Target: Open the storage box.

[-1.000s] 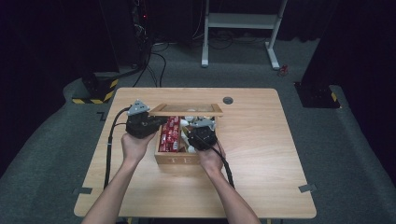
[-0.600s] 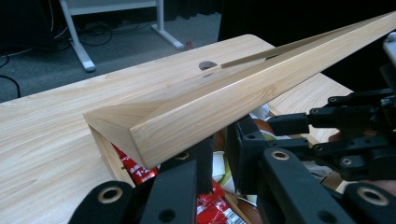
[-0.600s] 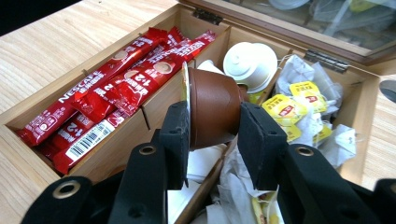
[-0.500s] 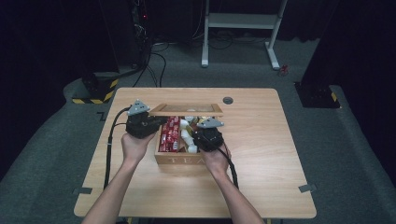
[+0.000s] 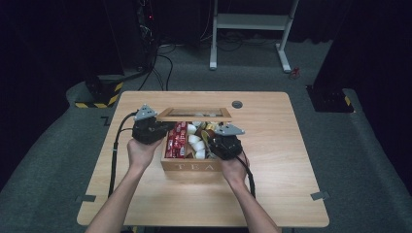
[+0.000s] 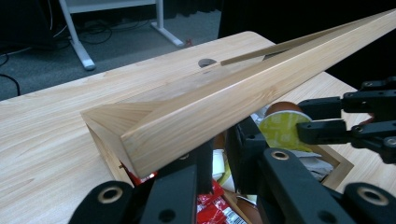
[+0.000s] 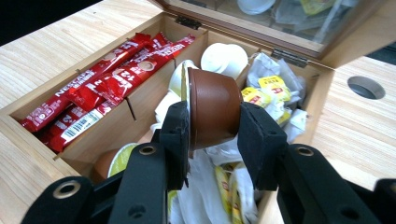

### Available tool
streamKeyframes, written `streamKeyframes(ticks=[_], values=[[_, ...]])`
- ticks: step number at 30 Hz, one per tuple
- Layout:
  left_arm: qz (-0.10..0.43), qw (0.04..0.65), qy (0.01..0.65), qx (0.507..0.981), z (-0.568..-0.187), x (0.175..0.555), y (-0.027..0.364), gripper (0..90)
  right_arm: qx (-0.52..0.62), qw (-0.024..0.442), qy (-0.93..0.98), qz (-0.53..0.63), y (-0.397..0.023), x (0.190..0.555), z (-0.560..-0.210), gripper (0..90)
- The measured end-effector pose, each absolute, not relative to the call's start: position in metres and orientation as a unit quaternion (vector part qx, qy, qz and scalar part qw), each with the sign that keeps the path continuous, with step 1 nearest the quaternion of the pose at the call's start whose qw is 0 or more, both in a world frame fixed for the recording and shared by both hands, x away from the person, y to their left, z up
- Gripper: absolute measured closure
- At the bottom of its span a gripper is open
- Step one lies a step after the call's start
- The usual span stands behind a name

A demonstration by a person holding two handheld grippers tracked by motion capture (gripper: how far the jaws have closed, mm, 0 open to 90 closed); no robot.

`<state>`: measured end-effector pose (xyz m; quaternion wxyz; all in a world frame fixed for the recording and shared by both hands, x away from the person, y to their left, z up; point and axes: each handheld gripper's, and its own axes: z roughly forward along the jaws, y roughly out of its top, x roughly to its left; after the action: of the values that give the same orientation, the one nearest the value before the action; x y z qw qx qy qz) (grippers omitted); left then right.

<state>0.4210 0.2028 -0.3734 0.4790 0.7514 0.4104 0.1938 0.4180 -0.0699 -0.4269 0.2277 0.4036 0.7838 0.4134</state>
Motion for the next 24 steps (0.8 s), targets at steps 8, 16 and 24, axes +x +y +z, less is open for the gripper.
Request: streamKeyframes(ticks=[8, 16, 24], values=[[0.194, 0.479, 0.410, 0.751, -0.373, 0.421, 0.203, 80.9, 0.410, 0.231, 0.778, 0.416, -0.086, 0.413, -0.427, 64.3], [0.192, 0.478, 0.411, 0.752, -0.374, 0.422, 0.202, 81.1, 0.421, 0.236, 0.768, 0.421, -0.109, 0.407, -0.426, 64.2], [0.191, 0.477, 0.411, 0.753, -0.374, 0.422, 0.202, 81.0, 0.436, 0.246, 0.756, 0.422, -0.136, 0.400, -0.426, 64.2]])
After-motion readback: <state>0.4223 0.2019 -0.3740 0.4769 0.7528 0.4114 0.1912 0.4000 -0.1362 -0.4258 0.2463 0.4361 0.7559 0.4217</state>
